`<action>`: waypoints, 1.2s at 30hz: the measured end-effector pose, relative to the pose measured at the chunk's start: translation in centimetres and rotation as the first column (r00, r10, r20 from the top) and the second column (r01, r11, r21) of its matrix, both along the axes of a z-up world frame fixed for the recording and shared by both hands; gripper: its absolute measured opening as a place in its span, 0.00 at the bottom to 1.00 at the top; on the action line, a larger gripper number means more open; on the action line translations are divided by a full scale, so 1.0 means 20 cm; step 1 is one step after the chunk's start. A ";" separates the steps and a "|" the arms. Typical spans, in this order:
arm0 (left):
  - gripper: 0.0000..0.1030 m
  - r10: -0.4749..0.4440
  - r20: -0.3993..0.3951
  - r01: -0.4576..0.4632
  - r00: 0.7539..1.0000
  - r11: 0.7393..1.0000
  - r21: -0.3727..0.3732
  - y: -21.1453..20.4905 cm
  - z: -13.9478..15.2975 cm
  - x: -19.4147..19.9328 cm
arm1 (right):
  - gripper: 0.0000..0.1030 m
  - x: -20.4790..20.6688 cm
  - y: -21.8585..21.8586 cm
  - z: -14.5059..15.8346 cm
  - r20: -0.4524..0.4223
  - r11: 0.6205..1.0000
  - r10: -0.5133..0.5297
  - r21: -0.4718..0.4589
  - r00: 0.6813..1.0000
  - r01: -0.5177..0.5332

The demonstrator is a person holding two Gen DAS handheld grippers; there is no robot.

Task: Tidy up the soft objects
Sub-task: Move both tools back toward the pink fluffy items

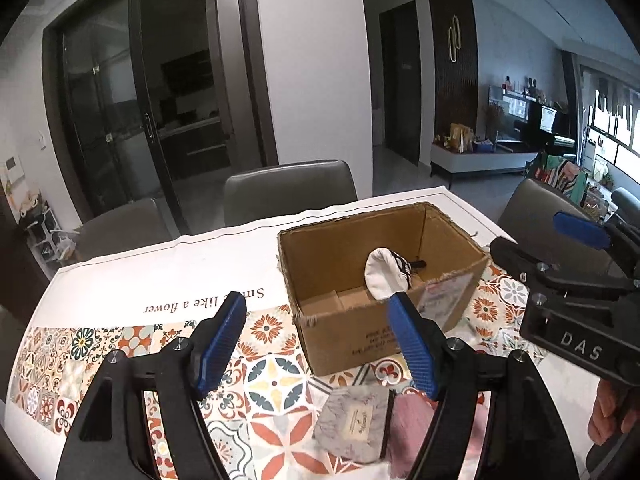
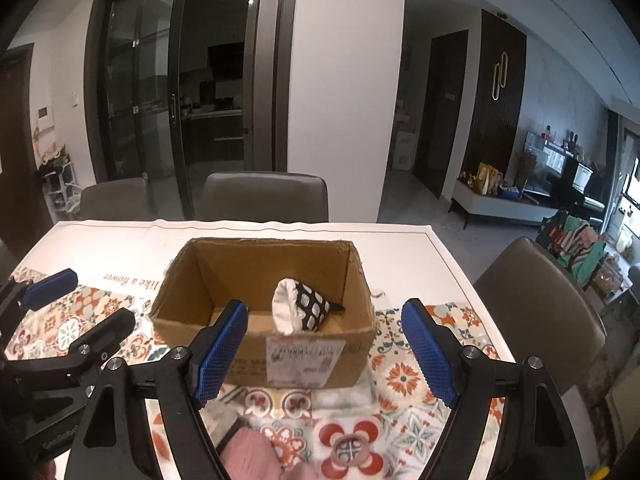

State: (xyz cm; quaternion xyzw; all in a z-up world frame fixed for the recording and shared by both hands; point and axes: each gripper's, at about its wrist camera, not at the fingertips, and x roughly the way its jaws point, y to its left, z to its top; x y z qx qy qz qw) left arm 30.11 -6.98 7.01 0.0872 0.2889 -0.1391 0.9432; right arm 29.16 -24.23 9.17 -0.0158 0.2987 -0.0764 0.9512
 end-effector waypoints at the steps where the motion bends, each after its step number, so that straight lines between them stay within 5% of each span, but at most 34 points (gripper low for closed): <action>1: 0.71 0.000 0.005 0.000 1.000 1.000 -0.002 0.00 0.00 -0.01 | 0.78 -0.03 0.01 0.00 0.002 1.000 0.002 0.005 1.000 -0.002; 18: 0.72 -0.044 0.006 0.044 0.999 0.999 0.008 0.01 -0.16 -0.38 | 0.78 -0.39 0.01 -0.15 -0.022 0.997 0.003 0.076 1.000 -0.002; 36: 0.72 -0.075 -0.107 0.077 0.991 0.997 0.007 0.01 -0.47 -0.54 | 0.78 -0.57 0.01 -0.48 -0.145 0.990 0.002 0.143 0.989 0.019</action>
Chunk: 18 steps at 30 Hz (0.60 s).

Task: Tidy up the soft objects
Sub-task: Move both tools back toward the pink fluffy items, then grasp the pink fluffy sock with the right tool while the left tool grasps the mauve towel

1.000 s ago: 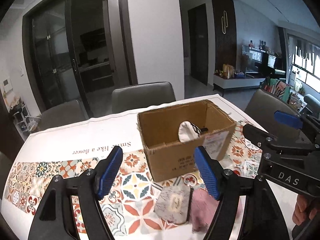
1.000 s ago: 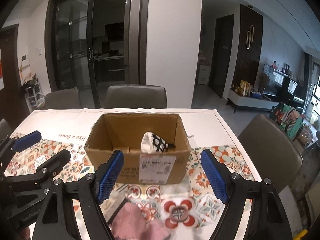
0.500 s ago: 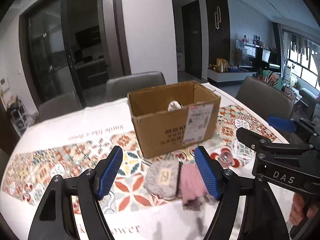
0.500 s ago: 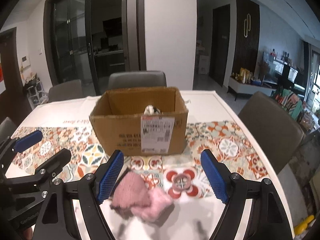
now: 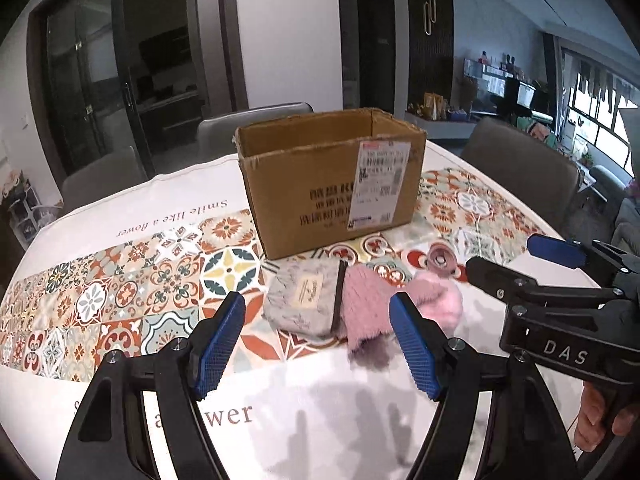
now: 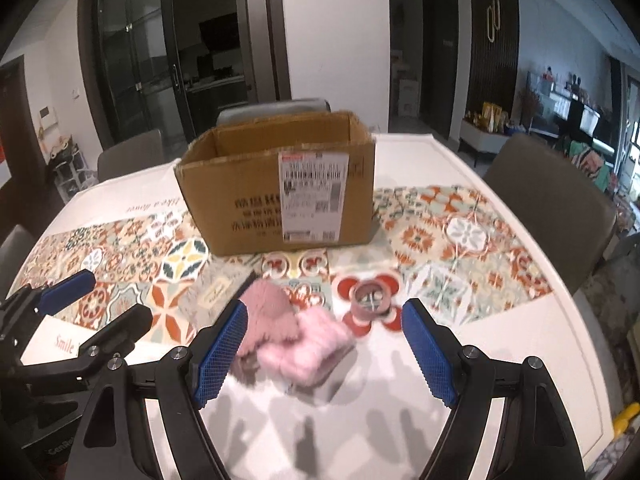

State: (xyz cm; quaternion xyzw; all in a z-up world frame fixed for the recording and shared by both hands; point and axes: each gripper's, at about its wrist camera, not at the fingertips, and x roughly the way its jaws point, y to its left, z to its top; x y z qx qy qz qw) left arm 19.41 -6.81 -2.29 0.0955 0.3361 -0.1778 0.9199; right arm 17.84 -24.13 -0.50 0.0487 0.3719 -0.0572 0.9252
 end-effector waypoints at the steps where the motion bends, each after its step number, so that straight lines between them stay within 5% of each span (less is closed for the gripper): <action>1: 0.72 -0.004 -0.004 0.004 1.000 1.000 0.000 0.00 -0.01 0.00 | 0.78 -0.01 0.00 -0.03 -0.010 1.000 0.001 0.006 1.000 -0.001; 18: 0.72 -0.016 -0.062 0.018 0.998 0.999 0.030 0.01 -0.25 0.02 | 0.77 0.05 0.04 -0.32 -0.134 0.996 0.039 0.087 0.990 -0.028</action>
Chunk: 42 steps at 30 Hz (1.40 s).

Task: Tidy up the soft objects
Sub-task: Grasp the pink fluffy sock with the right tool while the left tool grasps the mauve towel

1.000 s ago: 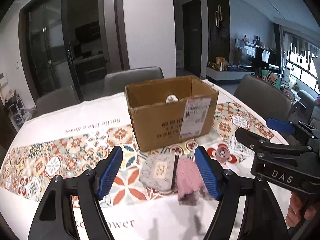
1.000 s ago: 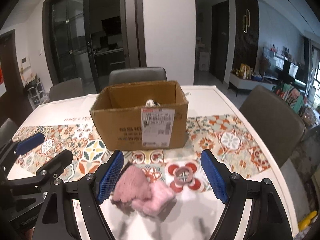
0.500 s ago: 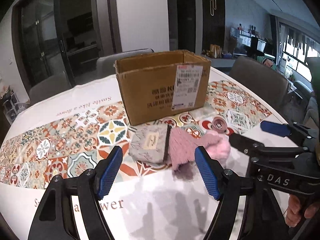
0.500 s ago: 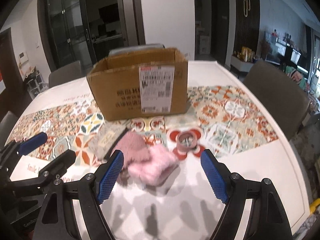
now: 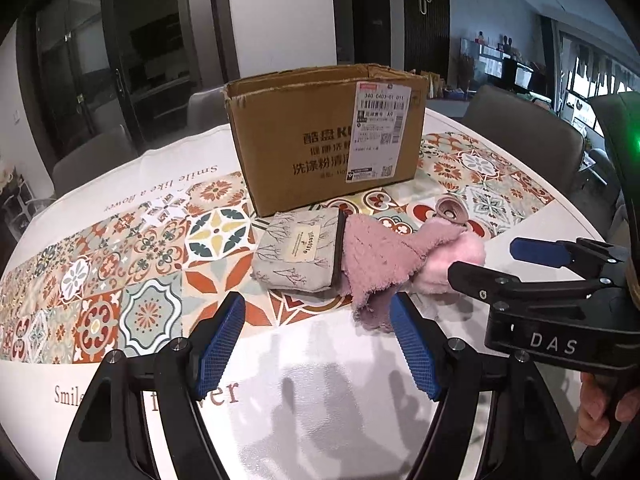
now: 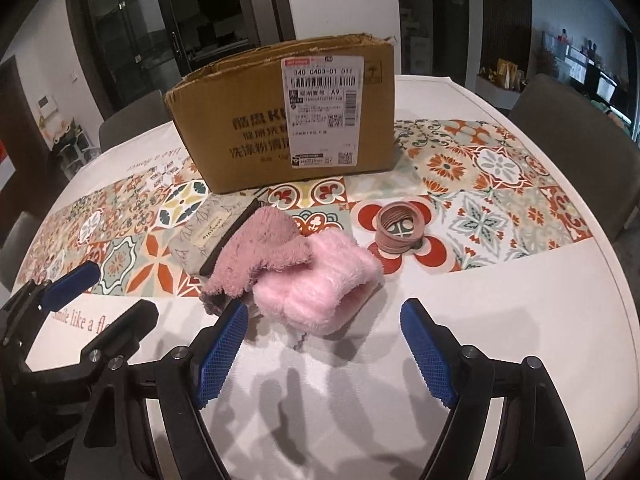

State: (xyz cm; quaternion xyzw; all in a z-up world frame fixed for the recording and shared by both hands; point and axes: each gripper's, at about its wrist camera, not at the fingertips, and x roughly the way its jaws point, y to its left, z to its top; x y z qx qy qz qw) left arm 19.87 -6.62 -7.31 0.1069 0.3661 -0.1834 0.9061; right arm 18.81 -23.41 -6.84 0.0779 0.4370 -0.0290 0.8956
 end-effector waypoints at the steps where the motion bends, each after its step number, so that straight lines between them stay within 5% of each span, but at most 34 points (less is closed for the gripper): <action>1: 0.72 -0.002 -0.006 0.002 1.000 1.000 -0.001 0.00 -0.01 0.01 | 0.75 0.01 0.00 -0.01 -0.001 1.000 0.002 0.004 1.000 -0.002; 8: 0.72 -0.004 -0.024 0.004 1.000 1.000 0.000 -0.02 -0.05 0.03 | 0.61 0.06 -0.01 -0.07 -0.031 0.999 0.024 0.039 0.999 -0.023; 16: 0.72 -0.023 -0.020 0.023 1.000 1.000 0.002 -0.05 -0.06 0.05 | 0.29 0.09 0.00 -0.11 -0.029 0.993 0.074 0.090 0.997 -0.071; 24: 0.72 -0.048 -0.036 0.047 0.998 0.999 -0.028 -0.10 -0.06 0.05 | 0.15 0.06 -0.03 -0.08 -0.011 0.994 0.063 0.095 0.998 -0.062; 42: 0.71 -0.048 -0.038 0.047 0.998 0.999 -0.023 -0.13 -0.08 0.07 | 0.18 0.12 -0.09 -0.12 -0.005 0.973 0.083 0.218 0.997 -0.080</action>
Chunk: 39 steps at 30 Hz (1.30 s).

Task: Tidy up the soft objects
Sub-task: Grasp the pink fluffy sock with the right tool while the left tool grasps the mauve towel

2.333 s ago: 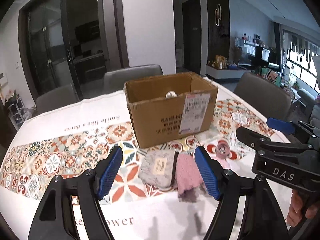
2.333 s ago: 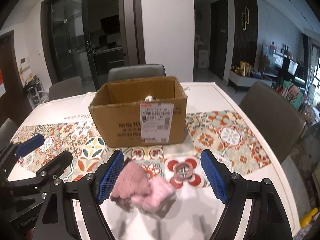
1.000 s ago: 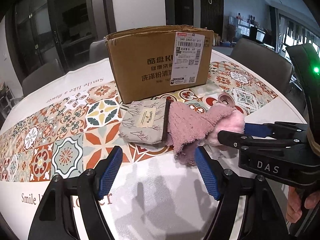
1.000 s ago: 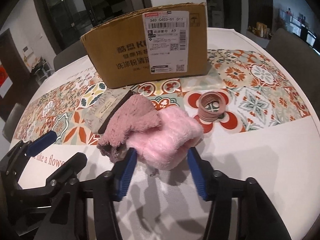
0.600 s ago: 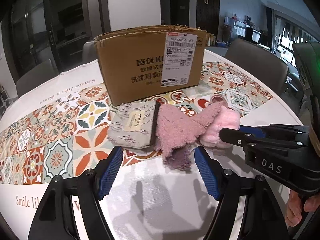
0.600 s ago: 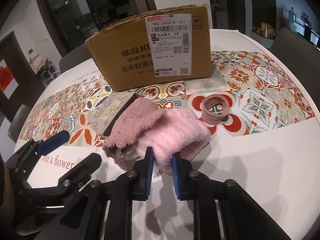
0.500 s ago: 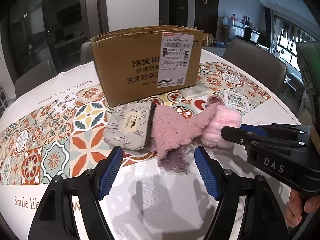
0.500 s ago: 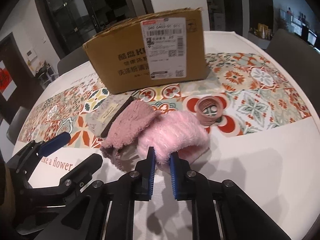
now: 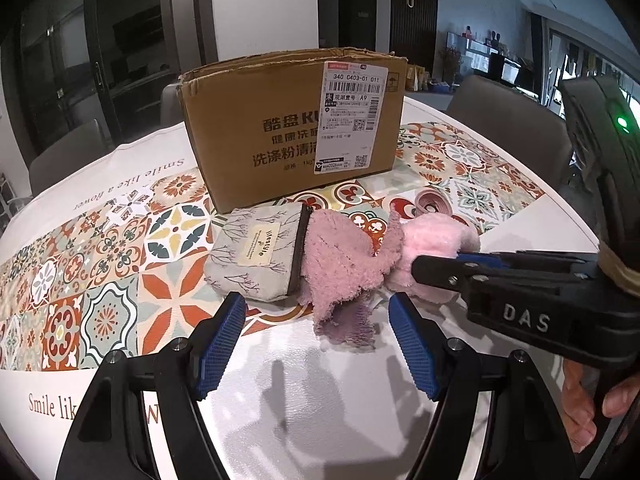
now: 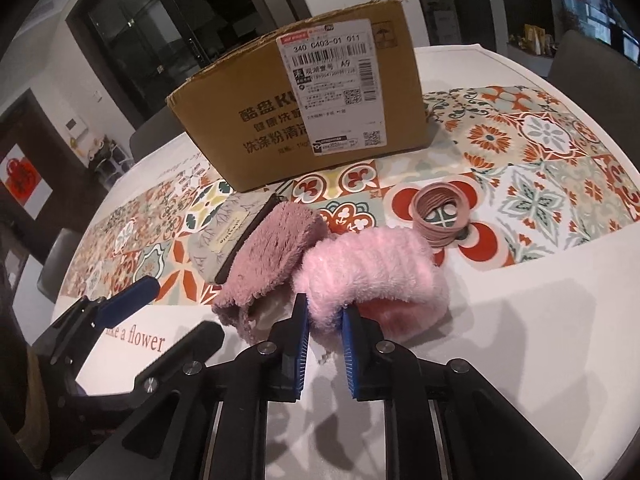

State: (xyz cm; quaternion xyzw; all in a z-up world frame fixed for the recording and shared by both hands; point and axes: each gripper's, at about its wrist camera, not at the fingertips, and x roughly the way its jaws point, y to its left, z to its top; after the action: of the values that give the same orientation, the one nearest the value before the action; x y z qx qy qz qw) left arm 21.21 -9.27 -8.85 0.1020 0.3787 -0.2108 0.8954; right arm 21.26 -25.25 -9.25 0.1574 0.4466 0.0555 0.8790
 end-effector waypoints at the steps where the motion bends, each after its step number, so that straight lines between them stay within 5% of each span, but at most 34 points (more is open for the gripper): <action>1: 0.71 0.001 -0.001 -0.001 1.000 1.000 0.000 0.00 0.00 0.00 | 0.19 0.01 0.00 0.00 -0.002 1.000 0.002 0.006 1.000 -0.002; 10: 0.71 -0.007 0.007 0.007 1.000 1.000 0.011 -0.02 0.00 0.02 | 0.25 0.07 -0.01 -0.05 -0.016 0.998 -0.009 0.059 1.000 0.010; 19: 0.70 -0.023 -0.015 0.023 1.000 1.000 -0.014 -0.10 -0.03 0.05 | 0.16 -0.05 -0.07 0.06 0.050 0.994 -0.090 -0.053 0.995 0.093; 26: 0.57 -0.003 -0.057 0.001 0.998 0.999 -0.034 -0.18 -0.06 0.15 | 0.16 -0.08 -0.14 0.04 0.040 0.991 -0.124 -0.048 0.991 0.126; 33: 0.22 0.011 -0.128 -0.019 0.992 0.998 -0.057 -0.20 -0.13 0.20 | 0.16 -0.07 -0.13 0.02 0.039 0.993 -0.106 -0.050 0.994 0.108; 39: 0.11 -0.007 -0.114 -0.003 0.993 0.996 -0.089 -0.19 -0.08 0.18 | 0.16 -0.07 -0.12 0.03 0.040 0.994 -0.087 -0.062 0.995 0.089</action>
State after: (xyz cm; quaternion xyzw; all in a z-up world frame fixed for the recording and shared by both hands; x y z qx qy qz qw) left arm 24.84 -13.05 -10.48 0.0504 0.4193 -0.2337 0.8758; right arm 19.86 -27.65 -8.65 0.1477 0.4242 0.0053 0.8934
